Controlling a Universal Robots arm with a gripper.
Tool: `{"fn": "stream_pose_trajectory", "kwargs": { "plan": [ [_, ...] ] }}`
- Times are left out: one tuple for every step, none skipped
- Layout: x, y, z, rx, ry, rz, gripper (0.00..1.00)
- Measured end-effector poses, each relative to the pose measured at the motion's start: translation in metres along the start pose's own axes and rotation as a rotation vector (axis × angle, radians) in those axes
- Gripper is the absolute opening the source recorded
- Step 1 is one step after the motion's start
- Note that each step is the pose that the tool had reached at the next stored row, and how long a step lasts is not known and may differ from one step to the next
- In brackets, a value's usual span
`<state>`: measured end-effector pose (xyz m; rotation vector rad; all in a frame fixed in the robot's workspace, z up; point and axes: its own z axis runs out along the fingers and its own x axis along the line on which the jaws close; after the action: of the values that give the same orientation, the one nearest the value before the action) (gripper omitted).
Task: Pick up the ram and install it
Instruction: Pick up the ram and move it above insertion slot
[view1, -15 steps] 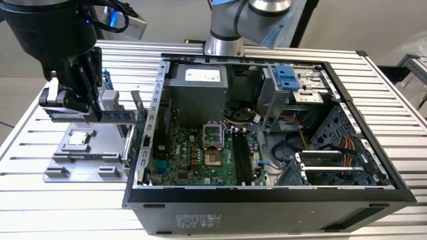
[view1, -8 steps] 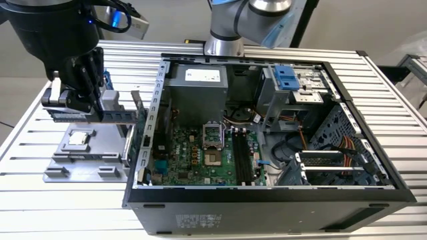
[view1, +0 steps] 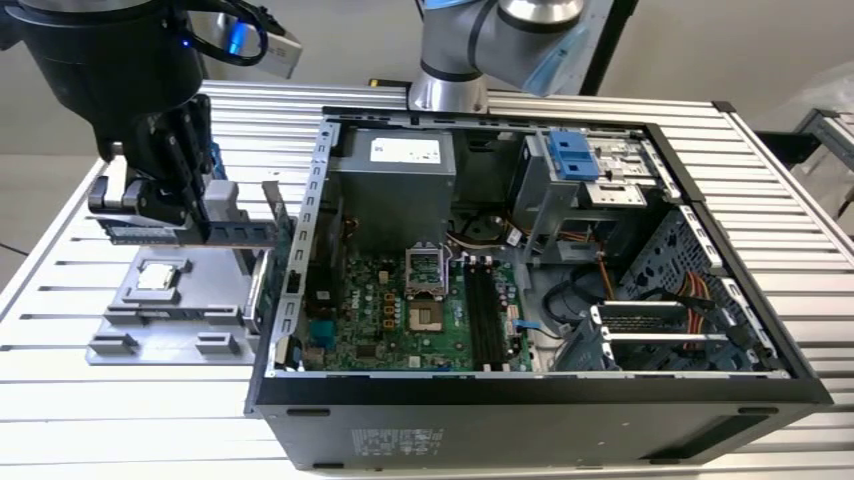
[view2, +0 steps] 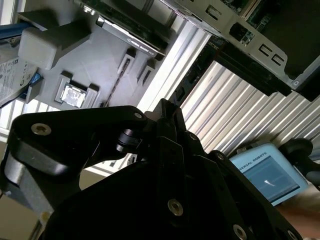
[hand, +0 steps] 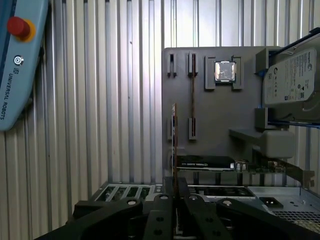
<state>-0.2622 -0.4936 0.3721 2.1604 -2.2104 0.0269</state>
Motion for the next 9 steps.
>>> {"fn": "stream_pose_trajectory", "kwargs": {
  "plan": [
    [0.0000,-0.0003,0.0000,0.0000,0.0000,0.000,0.00],
    [0.0000,-0.0007,0.0000,0.0000,0.0000,0.000,0.00],
    [0.0000,-0.0011,-0.0001,0.0000,0.0000,0.000,0.00],
    [0.0000,-0.0014,-0.0001,0.0000,0.0000,0.000,0.00],
    [-0.0001,-0.0018,-0.0001,0.0000,0.0000,0.000,0.00],
    [-0.0001,-0.0023,-0.0001,-0.0001,0.0001,0.000,0.00],
    [-0.0001,-0.0028,-0.0001,0.0000,0.0000,0.000,0.00],
    [-0.0001,-0.0032,-0.0001,0.0000,0.0000,0.000,0.00],
    [-0.0001,-0.0038,-0.0001,-0.0001,0.0001,0.000,0.00]
  ]
}}
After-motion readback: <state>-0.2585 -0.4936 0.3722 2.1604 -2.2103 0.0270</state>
